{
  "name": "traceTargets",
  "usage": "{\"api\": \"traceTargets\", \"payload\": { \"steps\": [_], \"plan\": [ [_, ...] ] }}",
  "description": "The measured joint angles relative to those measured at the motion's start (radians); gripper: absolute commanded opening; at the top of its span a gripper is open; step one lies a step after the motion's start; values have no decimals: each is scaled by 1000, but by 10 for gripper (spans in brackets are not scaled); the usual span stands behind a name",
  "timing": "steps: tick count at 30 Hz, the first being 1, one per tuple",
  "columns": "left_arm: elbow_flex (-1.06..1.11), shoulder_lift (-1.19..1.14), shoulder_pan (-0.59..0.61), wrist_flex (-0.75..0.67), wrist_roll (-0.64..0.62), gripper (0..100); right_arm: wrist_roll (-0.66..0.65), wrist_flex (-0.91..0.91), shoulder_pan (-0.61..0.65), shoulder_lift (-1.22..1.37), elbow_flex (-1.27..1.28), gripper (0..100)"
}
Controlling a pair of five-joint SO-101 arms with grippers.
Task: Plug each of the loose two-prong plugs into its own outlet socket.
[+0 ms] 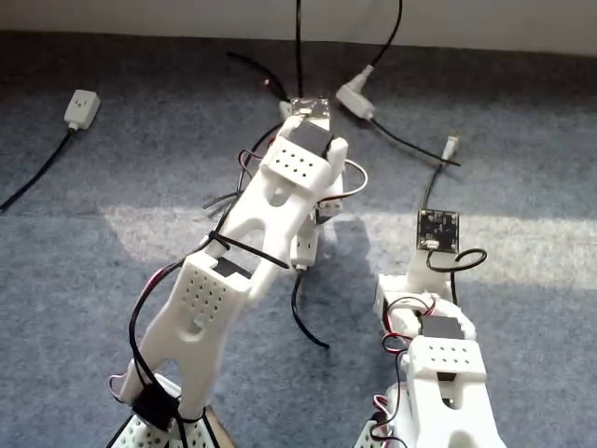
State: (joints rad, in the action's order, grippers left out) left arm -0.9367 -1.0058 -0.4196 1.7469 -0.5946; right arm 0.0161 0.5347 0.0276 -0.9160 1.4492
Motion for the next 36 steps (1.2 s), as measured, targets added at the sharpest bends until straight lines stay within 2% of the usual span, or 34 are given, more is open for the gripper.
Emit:
{"api": "traceTargets", "payload": {
  "steps": [8, 16, 24, 32, 36],
  "plan": [
    [15, 0, -2, 0, 0, 6, 0, 0, -3, 0, 0, 265],
    [104, 5, -8, -2, 0, 6, 0, 0, -58, 0, 0, 265],
    [308, 72, -43, -2, 0, 6, 0, -23, -57, 0, 0, 265],
    [310, 72, -43, -2, 0, 8, 0, -28, -57, 0, 0, 265],
    [310, 72, -43, -2, 0, 81, 0, -28, -57, 0, 0, 265]
  ]
}}
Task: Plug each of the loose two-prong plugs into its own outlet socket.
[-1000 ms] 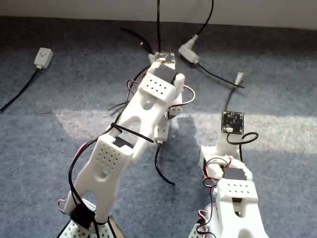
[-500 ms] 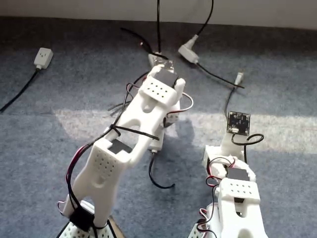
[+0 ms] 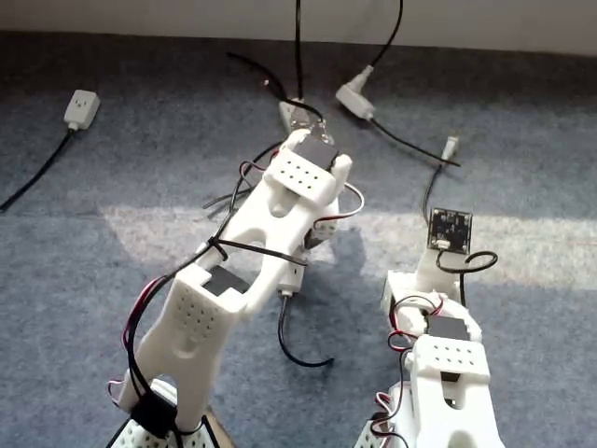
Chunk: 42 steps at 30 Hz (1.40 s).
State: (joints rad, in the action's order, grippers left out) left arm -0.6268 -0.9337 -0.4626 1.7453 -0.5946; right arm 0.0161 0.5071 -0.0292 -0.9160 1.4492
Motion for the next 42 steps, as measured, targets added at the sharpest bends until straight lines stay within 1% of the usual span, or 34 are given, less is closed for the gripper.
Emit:
{"api": "traceTargets", "payload": {
  "steps": [4, 7, 12, 18, 20, 25, 27, 30, 42],
  "plan": [
    [0, 0, 0, 0, 0, 245, 0, 0, 0, 0, 0, 265],
    [23, 18, 3, 2, -2, 322, 0, 0, 0, 0, 0, 265],
    [110, 63, 15, 14, -5, 329, 2, 0, 0, 0, 0, 265],
    [133, 109, 21, 14, -5, 329, 2, 0, 0, 0, 0, 265],
    [140, 118, 32, 14, -5, 296, 2, 0, 0, 0, 0, 265],
    [152, 137, 41, 14, -5, 87, 2, 0, 0, 0, 0, 265],
    [150, 141, 37, 12, -5, 35, 2, 0, 0, 0, 0, 265],
    [150, 141, 28, -12, -5, 7, 2, 0, 0, 0, 0, 265],
    [141, 144, 37, -21, -5, 6, 2, 0, 0, 0, 0, 265]
  ]
}}
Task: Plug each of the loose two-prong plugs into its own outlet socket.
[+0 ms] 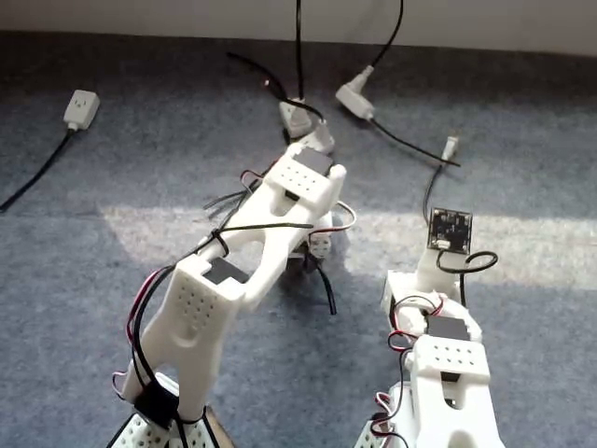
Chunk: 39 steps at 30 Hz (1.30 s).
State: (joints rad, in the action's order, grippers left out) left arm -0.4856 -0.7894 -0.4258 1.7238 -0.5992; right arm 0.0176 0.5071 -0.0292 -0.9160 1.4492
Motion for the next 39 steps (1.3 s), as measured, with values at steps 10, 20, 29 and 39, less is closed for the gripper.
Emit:
{"api": "traceTargets", "payload": {
  "steps": [10, 20, 29, 39],
  "plan": [
    [-322, -6, 18, 9, 2, 6, 0, 0, 0, 0, 0, 265],
    [-677, -6, 46, 18, 192, 6, 0, 0, 0, 0, 0, 265],
    [-792, -8, 124, -74, 239, 6, 0, 0, 0, 0, 0, 265],
    [-753, -14, 285, -229, 276, 6, 0, 0, 0, 0, 0, 265]
  ]
}}
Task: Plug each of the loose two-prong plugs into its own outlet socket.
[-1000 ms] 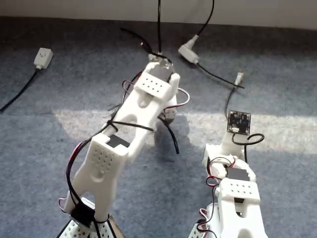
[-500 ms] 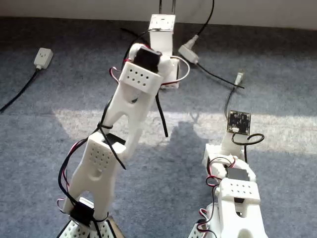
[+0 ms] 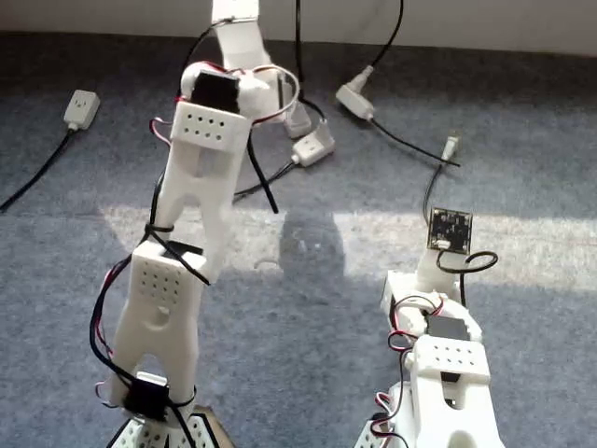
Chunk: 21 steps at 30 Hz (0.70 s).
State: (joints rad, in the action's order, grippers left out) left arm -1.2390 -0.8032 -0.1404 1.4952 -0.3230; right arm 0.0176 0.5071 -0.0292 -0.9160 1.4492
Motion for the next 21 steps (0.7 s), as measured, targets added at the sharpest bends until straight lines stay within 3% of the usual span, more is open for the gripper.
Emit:
{"api": "traceTargets", "payload": {
  "steps": [9, 11, 16, 21],
  "plan": [
    [84, -249, 150, -230, 203, 9, 0, 0, 0, 0, 0, 265],
    [86, -288, 158, -241, 232, 52, 0, 0, 0, 0, 0, 265],
    [69, -308, 164, -238, 249, 271, 0, 0, 0, 0, 0, 265],
    [15, -308, 193, -201, 249, 307, 0, 0, 0, 0, 0, 265]
  ]
}}
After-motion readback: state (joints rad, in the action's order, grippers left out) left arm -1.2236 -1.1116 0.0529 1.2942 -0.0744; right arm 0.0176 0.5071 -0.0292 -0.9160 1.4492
